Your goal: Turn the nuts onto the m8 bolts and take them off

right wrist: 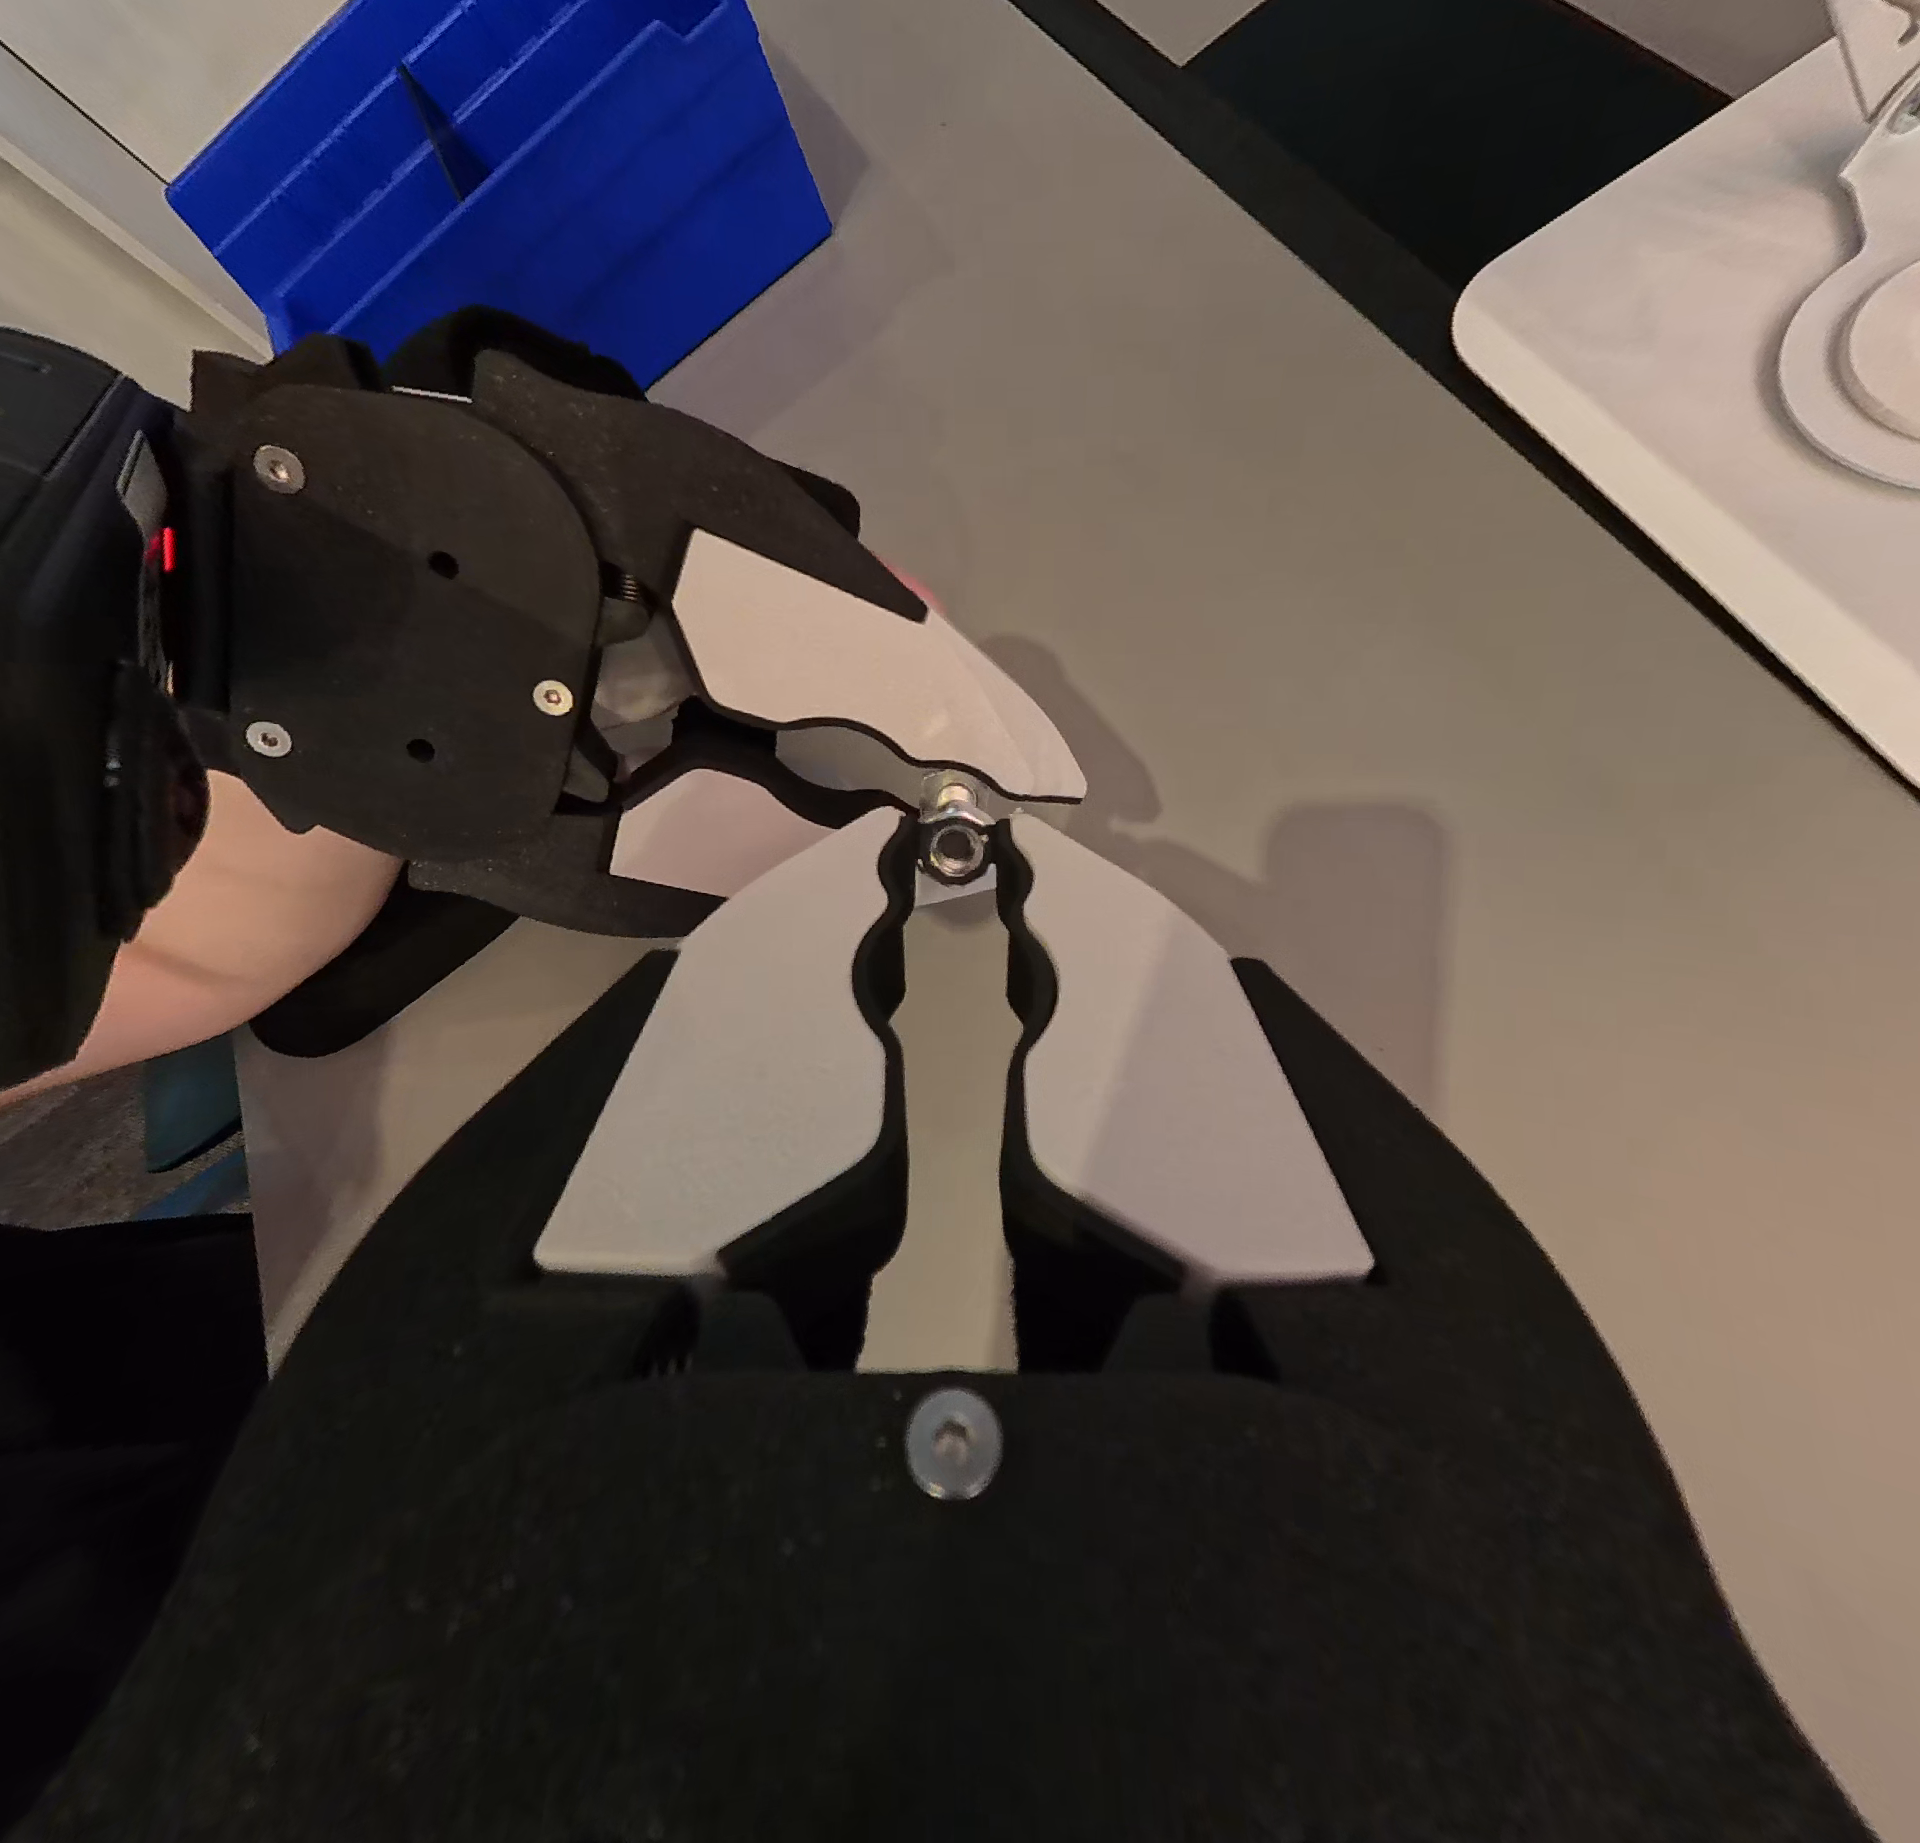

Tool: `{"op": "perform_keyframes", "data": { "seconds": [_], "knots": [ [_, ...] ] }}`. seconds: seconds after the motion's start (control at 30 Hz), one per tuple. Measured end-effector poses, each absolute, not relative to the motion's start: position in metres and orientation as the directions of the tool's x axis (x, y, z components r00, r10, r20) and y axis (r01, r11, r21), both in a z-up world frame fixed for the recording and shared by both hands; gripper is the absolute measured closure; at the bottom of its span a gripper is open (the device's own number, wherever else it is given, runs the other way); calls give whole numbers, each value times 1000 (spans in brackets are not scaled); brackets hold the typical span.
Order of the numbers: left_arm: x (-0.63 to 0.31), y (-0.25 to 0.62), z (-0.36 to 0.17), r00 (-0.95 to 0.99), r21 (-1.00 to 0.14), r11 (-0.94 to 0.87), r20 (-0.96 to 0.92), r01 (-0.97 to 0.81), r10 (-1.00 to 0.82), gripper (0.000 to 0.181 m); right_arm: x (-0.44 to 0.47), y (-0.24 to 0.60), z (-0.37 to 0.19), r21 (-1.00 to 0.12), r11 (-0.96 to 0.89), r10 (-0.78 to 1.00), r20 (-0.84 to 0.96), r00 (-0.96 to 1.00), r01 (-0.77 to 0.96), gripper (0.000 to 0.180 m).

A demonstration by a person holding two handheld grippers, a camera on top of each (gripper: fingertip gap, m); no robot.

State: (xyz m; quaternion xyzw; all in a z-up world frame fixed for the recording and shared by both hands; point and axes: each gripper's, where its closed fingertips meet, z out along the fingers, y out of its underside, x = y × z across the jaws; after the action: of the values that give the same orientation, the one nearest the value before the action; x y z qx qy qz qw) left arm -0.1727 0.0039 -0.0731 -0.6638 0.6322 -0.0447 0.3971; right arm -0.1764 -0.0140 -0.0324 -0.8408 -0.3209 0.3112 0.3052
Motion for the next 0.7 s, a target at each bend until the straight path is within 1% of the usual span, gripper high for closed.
{"op": "perform_keyframes", "data": {
  "seconds": [0.3,0.4,0.5,0.57,0.63,0.7],
  "knots": [
    [-170,1,-72,188,-596,121,-430,-793,-883,169,-178,-13,-32,-726,-583,744,-296,599,366,159],
    [-170,0,-72,187,-610,121,-415,-783,-890,170,-177,-9,-28,-747,-552,753,-257,606,369,152],
    [-169,-4,-71,164,-642,130,-378,-755,-911,169,-177,-10,-9,-814,-430,808,-155,568,390,148],
    [-167,-15,-70,99,-687,163,-326,-708,-940,169,-177,-21,6,-848,-283,875,-37,482,448,144],
    [-166,-31,-67,8,-741,193,-259,-644,-966,169,-175,-38,12,-834,-118,919,114,377,539,141],
    [-166,-50,-61,-91,-793,201,-183,-574,-979,169,-174,-59,11,-778,40,938,245,244,627,147]
  ]
}}
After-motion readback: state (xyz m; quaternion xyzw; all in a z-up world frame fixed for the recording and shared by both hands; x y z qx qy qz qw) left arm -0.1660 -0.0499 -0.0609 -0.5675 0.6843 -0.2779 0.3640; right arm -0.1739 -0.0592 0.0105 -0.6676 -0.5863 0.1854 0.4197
